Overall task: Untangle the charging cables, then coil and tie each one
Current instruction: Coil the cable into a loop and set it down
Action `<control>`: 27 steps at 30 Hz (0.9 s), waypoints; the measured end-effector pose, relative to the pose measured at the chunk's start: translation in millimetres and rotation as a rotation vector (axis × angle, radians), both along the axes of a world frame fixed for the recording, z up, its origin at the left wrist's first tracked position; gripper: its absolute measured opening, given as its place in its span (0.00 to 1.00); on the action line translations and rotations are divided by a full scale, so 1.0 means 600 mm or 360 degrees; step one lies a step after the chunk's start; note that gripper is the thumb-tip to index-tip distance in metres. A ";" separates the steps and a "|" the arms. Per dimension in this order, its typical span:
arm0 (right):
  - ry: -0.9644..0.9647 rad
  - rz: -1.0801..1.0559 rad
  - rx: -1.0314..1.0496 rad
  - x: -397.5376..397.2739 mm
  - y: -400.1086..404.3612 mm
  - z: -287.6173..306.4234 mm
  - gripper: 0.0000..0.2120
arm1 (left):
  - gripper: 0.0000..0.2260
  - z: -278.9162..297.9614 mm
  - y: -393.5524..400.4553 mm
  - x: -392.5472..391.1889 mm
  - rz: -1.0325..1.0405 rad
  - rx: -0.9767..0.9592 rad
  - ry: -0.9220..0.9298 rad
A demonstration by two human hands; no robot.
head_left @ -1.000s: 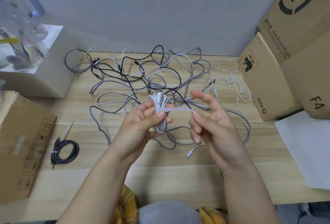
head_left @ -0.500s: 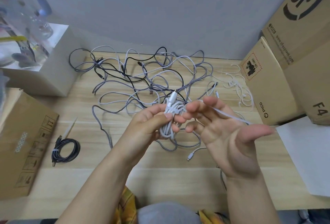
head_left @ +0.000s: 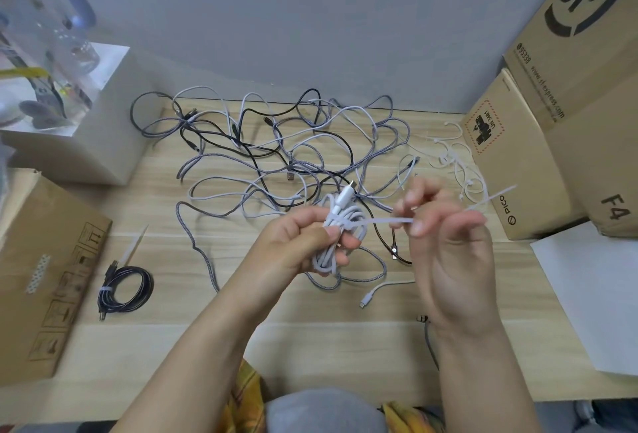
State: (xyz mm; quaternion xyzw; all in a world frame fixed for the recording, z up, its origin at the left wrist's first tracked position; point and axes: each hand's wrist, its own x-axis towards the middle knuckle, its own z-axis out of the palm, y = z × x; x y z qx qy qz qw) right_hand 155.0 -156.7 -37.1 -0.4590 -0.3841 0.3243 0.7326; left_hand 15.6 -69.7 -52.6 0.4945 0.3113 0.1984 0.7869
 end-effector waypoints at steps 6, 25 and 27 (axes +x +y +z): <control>0.0282 0.0224 -0.0003 -0.003 -0.009 0.017 0.14 | 0.09 0.006 -0.007 0.004 -0.0041 0.0177 0.0050; -0.0810 0.0239 -0.0945 0.009 -0.016 0.031 0.04 | 0.11 0.023 -0.006 -0.006 -0.0149 0.0312 0.0044; -0.0909 0.0264 -0.0968 0.008 -0.015 0.028 0.04 | 0.11 0.022 -0.006 -0.007 -0.0130 0.0337 0.0060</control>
